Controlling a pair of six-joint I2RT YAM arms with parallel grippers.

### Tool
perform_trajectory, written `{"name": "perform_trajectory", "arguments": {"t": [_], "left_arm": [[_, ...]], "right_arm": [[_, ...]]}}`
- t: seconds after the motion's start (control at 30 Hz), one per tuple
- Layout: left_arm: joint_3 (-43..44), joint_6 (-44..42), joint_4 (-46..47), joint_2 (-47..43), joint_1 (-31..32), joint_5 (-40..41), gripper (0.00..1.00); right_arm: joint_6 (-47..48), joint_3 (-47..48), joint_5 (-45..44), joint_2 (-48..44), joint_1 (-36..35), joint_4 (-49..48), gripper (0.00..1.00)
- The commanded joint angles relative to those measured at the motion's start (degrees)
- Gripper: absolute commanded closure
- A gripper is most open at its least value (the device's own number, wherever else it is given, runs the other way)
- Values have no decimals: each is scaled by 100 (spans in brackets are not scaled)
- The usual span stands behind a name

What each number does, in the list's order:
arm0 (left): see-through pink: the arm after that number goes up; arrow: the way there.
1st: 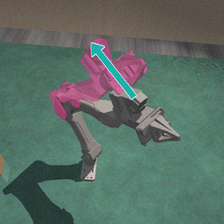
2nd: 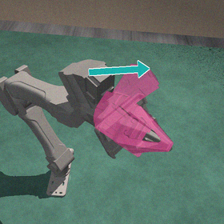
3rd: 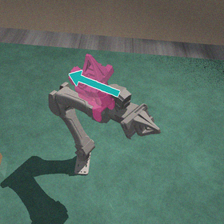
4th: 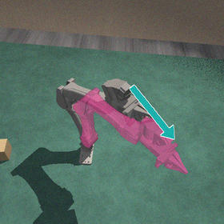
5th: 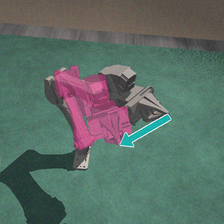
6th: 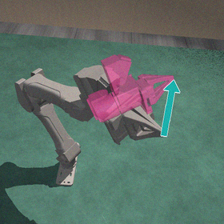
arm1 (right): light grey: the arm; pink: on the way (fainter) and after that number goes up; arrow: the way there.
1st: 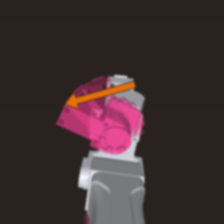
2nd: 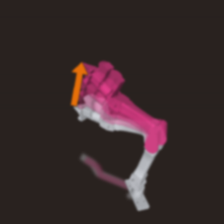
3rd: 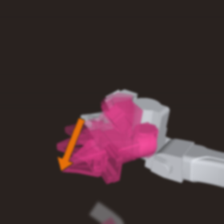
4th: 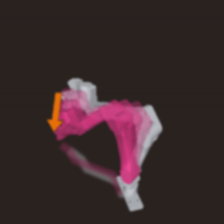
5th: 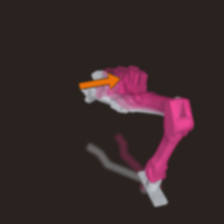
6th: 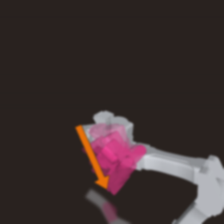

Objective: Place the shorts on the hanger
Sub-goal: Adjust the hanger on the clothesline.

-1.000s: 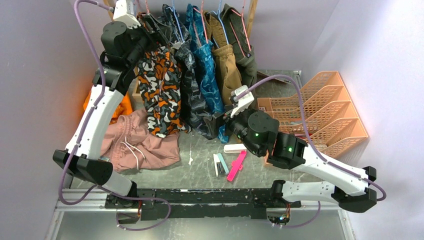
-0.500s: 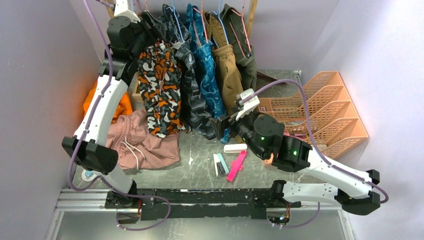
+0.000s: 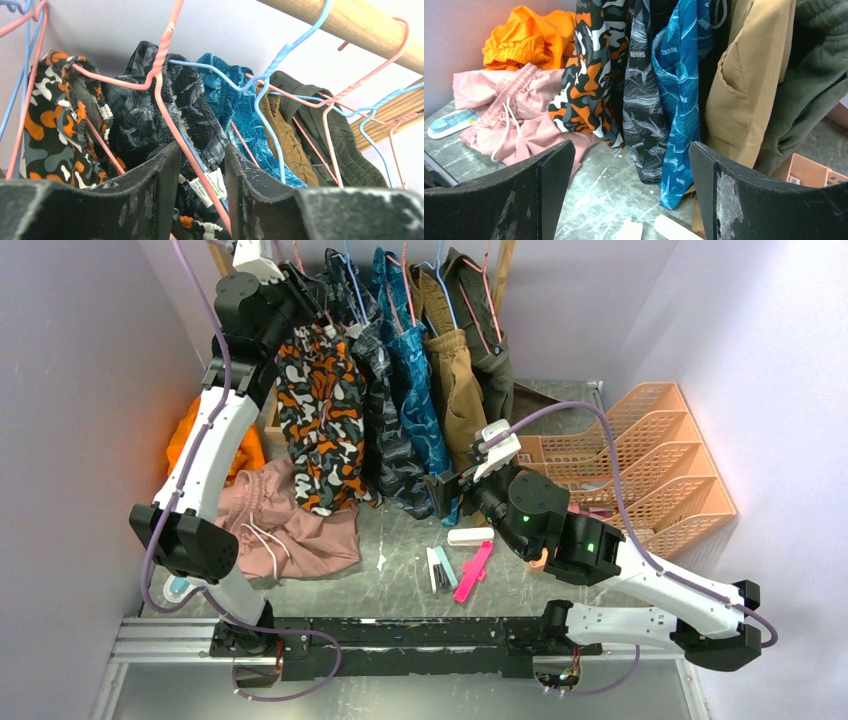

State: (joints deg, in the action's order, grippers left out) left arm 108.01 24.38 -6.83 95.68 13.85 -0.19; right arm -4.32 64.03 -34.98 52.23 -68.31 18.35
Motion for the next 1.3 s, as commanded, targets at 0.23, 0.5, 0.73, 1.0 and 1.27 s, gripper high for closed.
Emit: {"name": "perform_trajectory", "arguments": {"t": [0.23,0.5,0.73,1.0,1.27], "left_arm": [[-29,-180,1051,132,-81,-982,87],[69,-504,1548,179,-75,-1782,93],[216,-520,1229,133,-75,-1642,86],[-72,-55,270,-446,-76,-1685,26],[95,86,-785,-517,-233,-525,26]], "right_arm": [[177,-120,-207,-65,12,-43,11],[194,-128,-228,-49,11,-64,11],[181,-134,-206,10,17,-71,11],[238,-118,-186,64,13,-118,11],[212,-61,-61,115,11,-120,11]]}}
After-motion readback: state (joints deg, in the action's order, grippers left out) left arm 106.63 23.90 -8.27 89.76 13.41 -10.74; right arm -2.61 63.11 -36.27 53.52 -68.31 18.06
